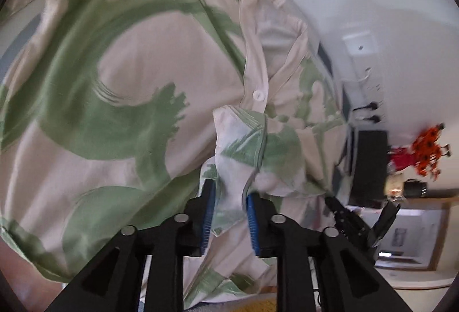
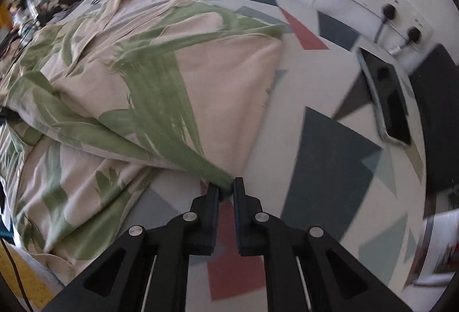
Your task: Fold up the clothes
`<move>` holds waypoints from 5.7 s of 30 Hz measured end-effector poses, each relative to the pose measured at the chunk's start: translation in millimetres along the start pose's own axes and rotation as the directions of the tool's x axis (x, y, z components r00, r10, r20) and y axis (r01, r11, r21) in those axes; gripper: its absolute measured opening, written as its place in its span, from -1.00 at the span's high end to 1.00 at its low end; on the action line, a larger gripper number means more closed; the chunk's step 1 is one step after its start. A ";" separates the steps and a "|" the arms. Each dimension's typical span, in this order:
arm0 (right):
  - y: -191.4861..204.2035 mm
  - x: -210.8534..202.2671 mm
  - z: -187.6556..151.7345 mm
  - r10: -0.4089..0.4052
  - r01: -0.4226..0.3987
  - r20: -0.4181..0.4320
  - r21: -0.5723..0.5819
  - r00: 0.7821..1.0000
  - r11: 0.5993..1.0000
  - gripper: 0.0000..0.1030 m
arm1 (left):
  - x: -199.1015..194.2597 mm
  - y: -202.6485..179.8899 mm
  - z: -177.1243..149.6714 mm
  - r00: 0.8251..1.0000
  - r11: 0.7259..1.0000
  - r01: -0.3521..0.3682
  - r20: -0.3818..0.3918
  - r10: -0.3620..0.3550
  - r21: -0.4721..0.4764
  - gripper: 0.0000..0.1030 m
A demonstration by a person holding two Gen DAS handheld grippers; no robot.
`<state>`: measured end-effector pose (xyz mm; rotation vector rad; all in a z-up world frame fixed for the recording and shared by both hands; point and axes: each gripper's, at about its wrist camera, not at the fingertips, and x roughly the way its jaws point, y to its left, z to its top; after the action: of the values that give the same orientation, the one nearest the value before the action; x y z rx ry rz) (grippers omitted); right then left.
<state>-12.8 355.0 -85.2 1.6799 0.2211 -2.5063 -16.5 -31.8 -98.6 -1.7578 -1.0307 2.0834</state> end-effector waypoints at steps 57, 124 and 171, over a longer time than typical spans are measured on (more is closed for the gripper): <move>121.4 -22.1 73.8 0.050 -0.048 0.155 -0.020 0.987 0.999 -0.04 | -12.9 -28.4 143.4 0.975 0.974 0.220 0.011 -0.221 0.054 0.27; 186.2 28.5 27.4 0.117 -0.129 -0.057 -0.309 0.991 0.942 0.80 | -10.4 70.6 87.9 0.989 0.989 0.088 -0.128 -0.072 0.120 0.64; -13.7 -31.6 57.7 0.075 -0.292 0.328 0.688 0.942 0.664 0.22 | 23.0 78.6 176.2 0.946 0.949 0.312 -0.076 -0.315 -0.045 0.25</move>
<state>-55.8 358.2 -33.6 1.3762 -1.0780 -2.7853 -166.0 -139.6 -160.1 -1.5580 -1.2342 1.7953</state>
